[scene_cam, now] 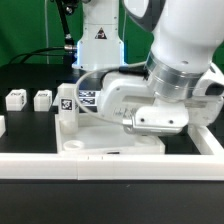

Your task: Assemble square table

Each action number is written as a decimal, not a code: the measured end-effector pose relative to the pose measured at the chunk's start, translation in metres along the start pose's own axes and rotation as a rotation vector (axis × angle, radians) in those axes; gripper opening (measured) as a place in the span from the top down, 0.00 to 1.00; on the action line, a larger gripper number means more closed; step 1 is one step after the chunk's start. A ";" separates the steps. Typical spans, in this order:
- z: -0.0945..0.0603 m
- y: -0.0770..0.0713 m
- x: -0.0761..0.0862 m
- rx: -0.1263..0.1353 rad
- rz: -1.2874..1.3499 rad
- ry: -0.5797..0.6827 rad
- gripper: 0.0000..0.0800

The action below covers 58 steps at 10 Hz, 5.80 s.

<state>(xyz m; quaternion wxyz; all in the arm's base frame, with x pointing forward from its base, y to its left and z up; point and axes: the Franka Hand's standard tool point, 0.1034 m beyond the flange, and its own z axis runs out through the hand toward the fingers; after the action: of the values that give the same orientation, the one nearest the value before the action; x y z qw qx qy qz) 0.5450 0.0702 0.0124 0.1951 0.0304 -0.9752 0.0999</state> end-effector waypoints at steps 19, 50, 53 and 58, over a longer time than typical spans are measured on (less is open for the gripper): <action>-0.041 0.026 -0.014 0.157 0.149 0.131 0.21; -0.079 -0.216 0.125 0.165 1.676 0.005 0.19; -0.035 -0.217 0.154 0.128 2.190 -0.051 0.19; -0.001 -0.193 0.144 0.193 2.559 0.035 0.19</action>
Offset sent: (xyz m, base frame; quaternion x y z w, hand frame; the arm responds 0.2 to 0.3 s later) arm 0.0350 0.0219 0.0192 0.0534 0.0400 0.0358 0.9971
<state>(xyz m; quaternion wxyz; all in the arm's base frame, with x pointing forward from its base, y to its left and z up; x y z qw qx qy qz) 0.4312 -0.1211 0.1045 -0.0296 -0.9111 -0.2959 0.2855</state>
